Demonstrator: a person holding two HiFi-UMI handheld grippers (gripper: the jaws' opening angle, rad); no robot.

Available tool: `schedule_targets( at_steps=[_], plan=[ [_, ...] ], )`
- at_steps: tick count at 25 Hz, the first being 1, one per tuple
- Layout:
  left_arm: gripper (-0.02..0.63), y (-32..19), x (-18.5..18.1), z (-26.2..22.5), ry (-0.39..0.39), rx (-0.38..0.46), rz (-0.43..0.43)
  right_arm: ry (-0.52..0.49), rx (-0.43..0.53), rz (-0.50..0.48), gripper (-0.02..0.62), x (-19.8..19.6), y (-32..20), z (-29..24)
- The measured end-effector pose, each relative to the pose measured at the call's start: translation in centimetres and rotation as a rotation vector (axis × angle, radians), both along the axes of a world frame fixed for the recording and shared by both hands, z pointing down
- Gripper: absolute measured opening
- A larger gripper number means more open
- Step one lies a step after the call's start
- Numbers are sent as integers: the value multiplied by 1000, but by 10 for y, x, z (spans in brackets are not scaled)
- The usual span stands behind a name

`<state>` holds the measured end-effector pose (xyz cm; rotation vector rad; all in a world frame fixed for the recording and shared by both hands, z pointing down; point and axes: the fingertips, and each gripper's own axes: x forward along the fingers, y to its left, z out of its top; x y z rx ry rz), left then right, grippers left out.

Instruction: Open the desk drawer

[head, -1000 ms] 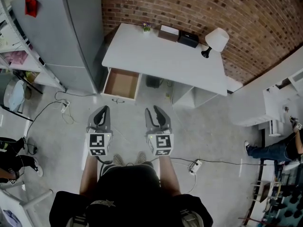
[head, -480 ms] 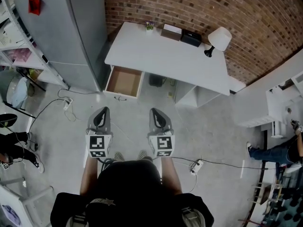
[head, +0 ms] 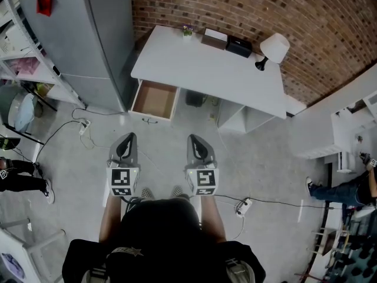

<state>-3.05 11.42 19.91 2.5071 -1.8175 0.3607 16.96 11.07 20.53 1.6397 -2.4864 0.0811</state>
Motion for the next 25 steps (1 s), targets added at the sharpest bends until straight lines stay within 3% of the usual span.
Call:
schedule_targets(
  at_steps=[25],
  plan=[
    [11, 0, 3, -2, -12, 5, 11, -10, 13, 3, 6, 1, -1, -3]
  ],
)
